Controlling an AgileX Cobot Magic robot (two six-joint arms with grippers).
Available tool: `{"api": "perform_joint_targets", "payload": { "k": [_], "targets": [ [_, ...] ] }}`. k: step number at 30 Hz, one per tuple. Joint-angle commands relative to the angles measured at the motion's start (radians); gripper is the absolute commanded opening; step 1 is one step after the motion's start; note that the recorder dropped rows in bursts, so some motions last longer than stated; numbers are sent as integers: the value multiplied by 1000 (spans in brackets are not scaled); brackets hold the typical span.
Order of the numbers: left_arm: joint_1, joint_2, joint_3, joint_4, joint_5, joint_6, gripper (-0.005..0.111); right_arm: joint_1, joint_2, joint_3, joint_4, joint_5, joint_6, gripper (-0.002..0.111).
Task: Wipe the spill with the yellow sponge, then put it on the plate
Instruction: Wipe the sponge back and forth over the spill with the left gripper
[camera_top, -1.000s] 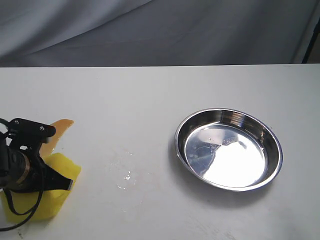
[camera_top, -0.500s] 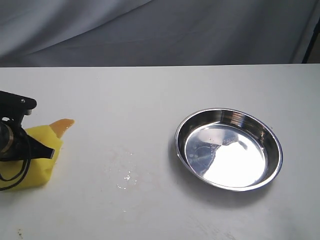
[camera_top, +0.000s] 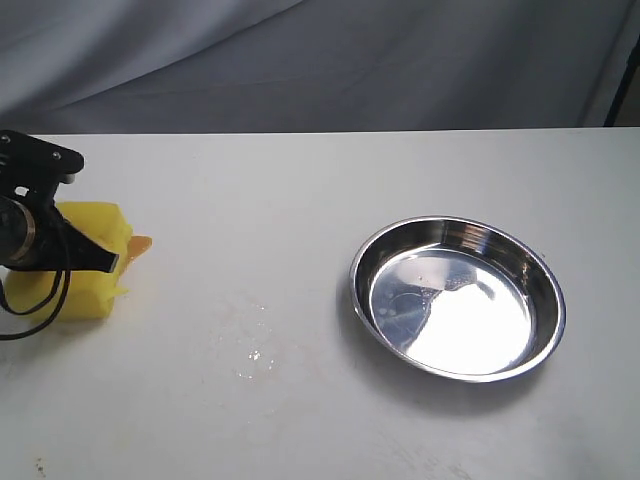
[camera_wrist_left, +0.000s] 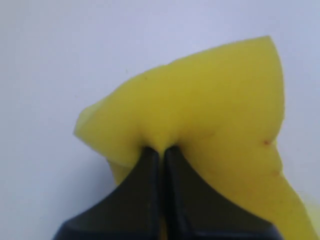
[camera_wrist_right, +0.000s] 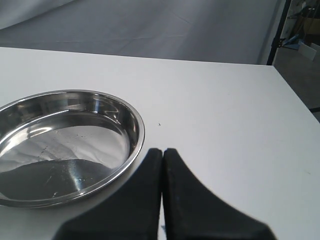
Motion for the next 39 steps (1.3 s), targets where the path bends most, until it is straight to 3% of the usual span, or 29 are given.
{"api": "perform_joint_targets", "payload": {
  "k": [1, 9, 13, 20, 25, 32, 39],
  "targets": [
    [7, 3, -7, 54, 26, -15, 0, -7, -4, 2, 4, -4, 4, 0],
    [143, 29, -5, -23, -27, -6, 0, -7, -4, 2, 4, -4, 4, 0],
    [177, 56, -5, -133, -87, 112, 0, -7, -4, 2, 4, -4, 4, 0],
    [177, 121, -5, -285, -99, 278, 0, -7, -4, 2, 4, -4, 4, 0],
    [174, 152, -5, -351, -224, 278, 0, -7, -4, 2, 4, -4, 4, 0],
    [140, 167, -5, -343, -325, 277, 0, -7, -4, 2, 4, -4, 4, 0],
    [90, 192, -5, -343, -319, 275, 0, -7, -4, 2, 4, -4, 4, 0]
  ]
}}
